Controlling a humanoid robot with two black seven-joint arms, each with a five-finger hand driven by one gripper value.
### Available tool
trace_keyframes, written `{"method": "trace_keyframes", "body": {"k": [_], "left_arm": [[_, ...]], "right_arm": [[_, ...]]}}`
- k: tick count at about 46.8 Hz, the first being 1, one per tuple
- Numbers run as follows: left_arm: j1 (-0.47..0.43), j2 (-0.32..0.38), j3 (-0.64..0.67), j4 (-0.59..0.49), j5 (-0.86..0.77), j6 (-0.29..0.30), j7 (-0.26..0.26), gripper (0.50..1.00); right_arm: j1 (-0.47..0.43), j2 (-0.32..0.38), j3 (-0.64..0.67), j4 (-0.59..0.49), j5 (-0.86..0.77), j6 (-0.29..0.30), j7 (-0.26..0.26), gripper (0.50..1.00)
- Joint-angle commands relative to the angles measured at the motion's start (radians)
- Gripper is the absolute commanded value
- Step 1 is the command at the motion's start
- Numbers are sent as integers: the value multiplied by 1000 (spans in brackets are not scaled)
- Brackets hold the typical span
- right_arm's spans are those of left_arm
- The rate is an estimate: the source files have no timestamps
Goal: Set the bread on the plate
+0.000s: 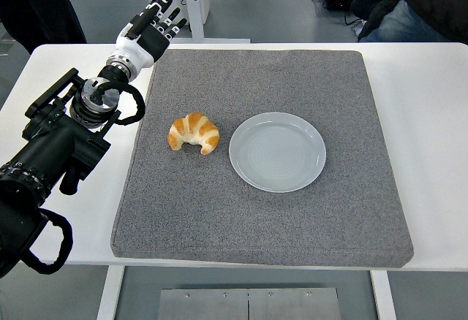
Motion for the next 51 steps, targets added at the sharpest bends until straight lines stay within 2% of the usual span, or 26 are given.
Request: {"method": "trace_keyframes", "body": {"k": [1, 10, 20, 29, 51], "left_arm": [[-3, 0, 0, 0, 0, 1, -1, 989], [-4, 6, 14, 0, 6, 1, 1, 989], [-3, 6, 43, 0, 3, 36, 8, 989], [-6, 12, 43, 0, 3, 44, 4, 989], [-7, 13, 50, -11, 18, 41, -4, 989]], "right_arm": [[0, 0, 0, 0, 0, 0, 0, 1000], [0, 0, 0, 0, 0, 0, 0, 1000], [0, 0, 0, 0, 0, 0, 0, 1000], [0, 0, 0, 0, 0, 0, 0, 1000], [0, 0, 0, 0, 0, 0, 0, 1000]]}}
